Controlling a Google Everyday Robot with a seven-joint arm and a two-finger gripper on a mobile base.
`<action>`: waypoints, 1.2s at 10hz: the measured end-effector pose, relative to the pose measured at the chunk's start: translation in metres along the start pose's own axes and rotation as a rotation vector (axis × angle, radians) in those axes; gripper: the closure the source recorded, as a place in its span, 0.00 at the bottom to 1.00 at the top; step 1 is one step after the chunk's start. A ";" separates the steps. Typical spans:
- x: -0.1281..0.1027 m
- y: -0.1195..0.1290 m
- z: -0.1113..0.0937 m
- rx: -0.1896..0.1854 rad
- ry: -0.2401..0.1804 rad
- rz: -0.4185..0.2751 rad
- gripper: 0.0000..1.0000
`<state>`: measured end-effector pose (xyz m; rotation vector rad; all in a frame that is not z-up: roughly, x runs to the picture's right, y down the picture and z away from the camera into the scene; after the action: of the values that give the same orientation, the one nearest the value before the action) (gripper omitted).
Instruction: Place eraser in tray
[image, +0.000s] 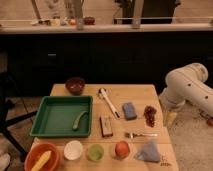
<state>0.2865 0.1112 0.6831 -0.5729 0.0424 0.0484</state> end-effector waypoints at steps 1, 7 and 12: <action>0.000 0.000 0.000 0.000 0.000 0.000 0.20; -0.011 0.003 -0.001 -0.017 -0.036 -0.119 0.20; -0.072 0.017 0.002 -0.028 -0.141 -0.681 0.20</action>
<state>0.2134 0.1240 0.6797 -0.5864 -0.2913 -0.5729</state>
